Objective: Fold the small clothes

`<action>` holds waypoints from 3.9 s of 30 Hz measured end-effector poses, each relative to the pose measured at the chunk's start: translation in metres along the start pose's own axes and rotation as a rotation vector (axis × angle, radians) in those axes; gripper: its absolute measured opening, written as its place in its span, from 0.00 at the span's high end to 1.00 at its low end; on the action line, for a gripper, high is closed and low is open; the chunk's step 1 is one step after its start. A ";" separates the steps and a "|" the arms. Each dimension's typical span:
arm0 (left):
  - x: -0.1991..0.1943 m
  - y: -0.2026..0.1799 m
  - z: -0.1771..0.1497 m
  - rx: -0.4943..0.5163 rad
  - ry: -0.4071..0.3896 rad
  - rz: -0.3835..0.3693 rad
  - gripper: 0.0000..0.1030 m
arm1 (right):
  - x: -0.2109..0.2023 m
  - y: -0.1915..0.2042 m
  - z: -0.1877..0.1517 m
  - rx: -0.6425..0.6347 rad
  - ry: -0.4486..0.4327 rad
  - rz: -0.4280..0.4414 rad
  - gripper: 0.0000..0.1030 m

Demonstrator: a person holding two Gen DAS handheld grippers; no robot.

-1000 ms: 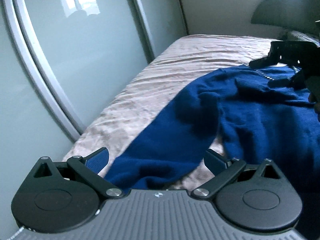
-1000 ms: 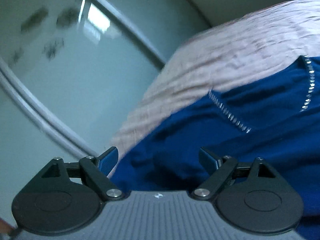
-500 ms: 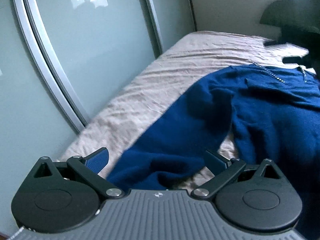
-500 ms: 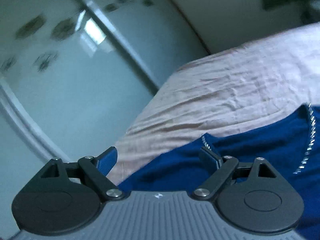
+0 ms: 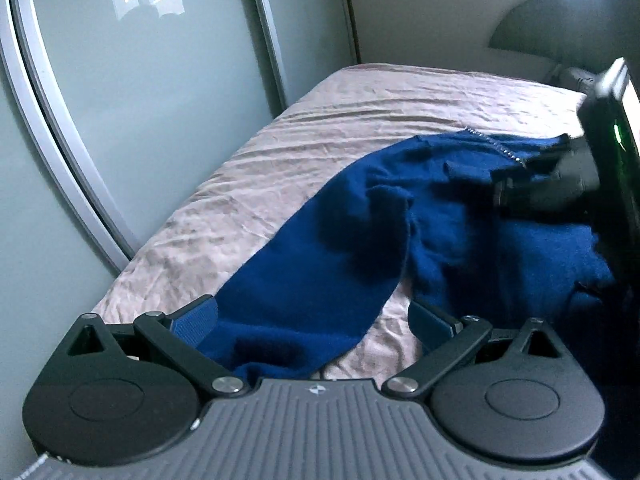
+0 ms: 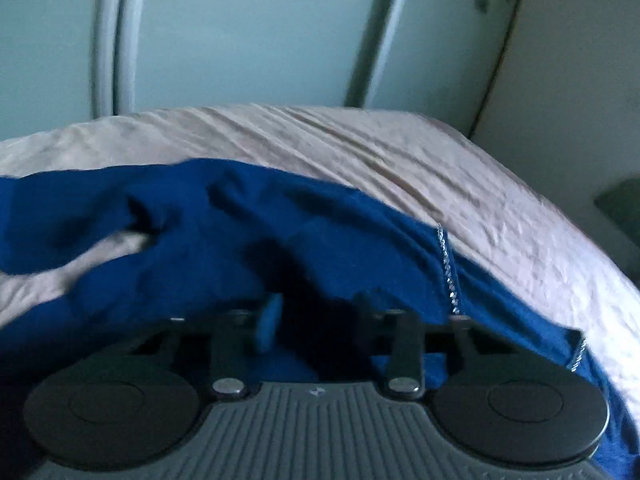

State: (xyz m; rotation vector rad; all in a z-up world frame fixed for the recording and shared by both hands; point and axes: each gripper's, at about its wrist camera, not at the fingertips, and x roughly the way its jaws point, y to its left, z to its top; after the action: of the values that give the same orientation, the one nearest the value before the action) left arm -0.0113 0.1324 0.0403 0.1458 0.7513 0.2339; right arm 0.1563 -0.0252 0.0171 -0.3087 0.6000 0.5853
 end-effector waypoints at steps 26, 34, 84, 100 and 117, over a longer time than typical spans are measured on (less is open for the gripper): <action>0.024 -0.017 -0.001 0.031 0.050 -0.028 0.00 | 0.015 -0.009 0.011 -0.068 -0.079 -0.147 0.61; 0.030 -0.013 -0.004 0.020 0.066 -0.028 0.00 | 0.038 -0.016 0.019 0.001 -0.021 -0.190 0.92; -0.023 0.134 -0.024 -0.132 0.096 0.307 0.00 | -0.055 0.053 0.005 0.186 -0.085 0.245 0.34; -0.025 0.163 -0.087 -0.192 0.329 -0.209 0.30 | -0.065 0.131 -0.006 0.074 -0.074 0.462 0.31; -0.046 0.210 -0.073 -0.307 0.217 -0.174 0.93 | -0.073 0.134 -0.009 0.085 -0.099 0.457 0.28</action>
State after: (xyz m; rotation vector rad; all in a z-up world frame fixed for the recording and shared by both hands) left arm -0.1274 0.3263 0.0622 -0.2395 0.9286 0.1983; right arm 0.0236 0.0463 0.0401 -0.0582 0.6003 1.0054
